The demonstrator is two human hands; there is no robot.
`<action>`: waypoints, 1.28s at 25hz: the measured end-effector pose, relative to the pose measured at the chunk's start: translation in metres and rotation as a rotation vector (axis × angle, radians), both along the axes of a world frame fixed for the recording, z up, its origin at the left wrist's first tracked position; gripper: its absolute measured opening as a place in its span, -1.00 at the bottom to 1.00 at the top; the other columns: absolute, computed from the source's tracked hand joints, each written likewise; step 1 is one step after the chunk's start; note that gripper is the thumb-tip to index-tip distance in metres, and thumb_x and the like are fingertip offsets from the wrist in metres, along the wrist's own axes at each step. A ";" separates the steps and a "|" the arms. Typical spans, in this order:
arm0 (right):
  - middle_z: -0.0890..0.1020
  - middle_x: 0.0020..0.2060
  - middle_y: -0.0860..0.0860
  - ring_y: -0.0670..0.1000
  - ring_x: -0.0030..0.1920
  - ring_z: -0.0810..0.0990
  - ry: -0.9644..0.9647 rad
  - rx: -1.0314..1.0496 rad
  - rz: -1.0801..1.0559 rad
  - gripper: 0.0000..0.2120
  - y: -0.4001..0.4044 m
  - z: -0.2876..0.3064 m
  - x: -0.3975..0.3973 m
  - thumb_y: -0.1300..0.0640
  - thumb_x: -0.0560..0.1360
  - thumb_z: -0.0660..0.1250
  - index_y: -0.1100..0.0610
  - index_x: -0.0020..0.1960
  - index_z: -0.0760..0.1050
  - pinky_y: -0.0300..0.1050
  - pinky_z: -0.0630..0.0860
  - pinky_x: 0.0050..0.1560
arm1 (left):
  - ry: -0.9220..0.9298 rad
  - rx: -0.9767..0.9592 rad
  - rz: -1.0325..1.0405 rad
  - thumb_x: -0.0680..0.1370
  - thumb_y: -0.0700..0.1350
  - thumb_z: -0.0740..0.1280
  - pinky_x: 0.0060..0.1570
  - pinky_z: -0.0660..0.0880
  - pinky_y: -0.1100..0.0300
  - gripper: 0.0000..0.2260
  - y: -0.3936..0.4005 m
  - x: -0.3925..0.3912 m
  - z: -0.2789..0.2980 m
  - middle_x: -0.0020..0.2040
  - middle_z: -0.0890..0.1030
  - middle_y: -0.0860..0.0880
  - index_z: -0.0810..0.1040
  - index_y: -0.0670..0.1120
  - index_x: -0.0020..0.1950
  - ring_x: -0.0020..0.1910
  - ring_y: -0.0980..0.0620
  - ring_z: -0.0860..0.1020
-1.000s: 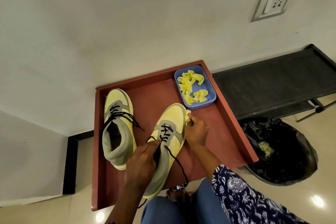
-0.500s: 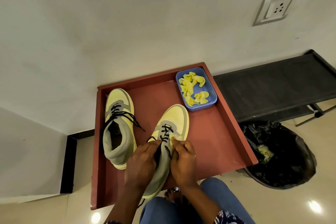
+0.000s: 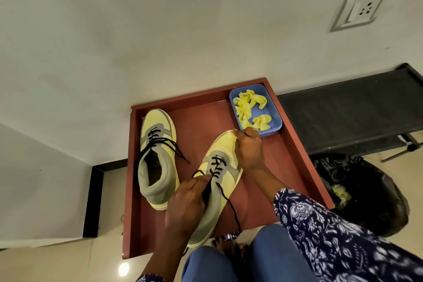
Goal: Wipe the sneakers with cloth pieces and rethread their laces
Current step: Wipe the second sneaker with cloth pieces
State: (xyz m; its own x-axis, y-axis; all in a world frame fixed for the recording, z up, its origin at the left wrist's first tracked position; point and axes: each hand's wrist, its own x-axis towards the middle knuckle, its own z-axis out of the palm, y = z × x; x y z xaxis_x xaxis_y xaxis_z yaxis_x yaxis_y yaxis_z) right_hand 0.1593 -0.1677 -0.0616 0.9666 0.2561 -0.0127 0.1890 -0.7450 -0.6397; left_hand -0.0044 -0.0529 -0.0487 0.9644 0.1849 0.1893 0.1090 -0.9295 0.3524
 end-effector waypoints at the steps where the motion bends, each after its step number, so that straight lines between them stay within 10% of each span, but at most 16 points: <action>1: 0.48 0.11 0.25 0.22 0.14 0.45 0.006 -0.043 0.014 -0.67 0.005 0.003 0.002 0.36 0.50 0.13 0.26 0.21 0.50 -0.06 0.37 0.11 | -0.001 0.003 0.003 0.40 -0.16 0.10 -0.53 0.49 0.24 -0.63 0.001 0.000 -0.001 -0.13 0.67 0.04 0.63 -0.06 0.05 -0.27 0.02 0.62; 5: 0.46 0.19 0.19 0.20 0.25 0.40 0.062 -0.119 0.156 -0.62 0.023 0.010 -0.011 0.37 0.48 0.13 0.27 0.28 0.43 -0.39 0.37 0.06 | 0.008 0.024 0.004 0.40 -0.14 0.09 -0.53 0.48 0.23 -0.62 0.000 0.000 -0.001 -0.13 0.68 0.04 0.64 -0.06 0.05 -0.26 0.01 0.63; 9: 0.51 0.21 0.18 0.20 0.24 0.44 0.020 -0.157 0.358 -0.57 0.029 0.016 -0.016 0.39 0.42 0.18 0.21 0.26 0.48 -0.05 0.40 0.21 | 0.022 0.019 0.006 0.42 -0.13 0.08 -0.53 0.53 0.17 -0.62 0.000 -0.001 -0.001 -0.13 0.67 0.01 0.63 -0.08 0.07 -0.25 -0.02 0.63; 20: 0.58 0.07 0.15 0.17 0.15 0.49 -0.099 -0.440 1.026 -0.67 0.031 0.032 -0.006 0.37 0.44 0.20 0.23 0.14 0.58 -0.03 0.39 0.16 | 0.011 0.035 0.013 0.41 -0.15 0.09 -0.54 0.51 0.18 -0.63 -0.001 0.001 0.000 -0.13 0.67 0.01 0.63 -0.08 0.06 -0.28 -0.01 0.62; 32: 0.51 0.20 0.15 0.15 0.24 0.45 -0.082 -0.524 0.862 -0.63 0.015 0.046 0.034 0.33 0.52 0.14 0.19 0.28 0.48 -0.07 0.37 0.16 | 0.043 0.026 0.009 0.41 -0.15 0.08 -0.49 0.55 0.17 -0.61 -0.001 -0.001 -0.002 -0.10 0.68 0.02 0.62 -0.07 0.08 -0.22 -0.02 0.64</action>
State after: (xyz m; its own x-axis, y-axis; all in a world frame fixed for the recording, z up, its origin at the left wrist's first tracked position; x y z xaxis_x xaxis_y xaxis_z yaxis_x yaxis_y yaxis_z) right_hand 0.1934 -0.1525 -0.0152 0.4575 0.8485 -0.2660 0.8238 -0.5170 -0.2324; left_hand -0.0052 -0.0540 -0.0502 0.9699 0.1895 0.1530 0.1322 -0.9372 0.3228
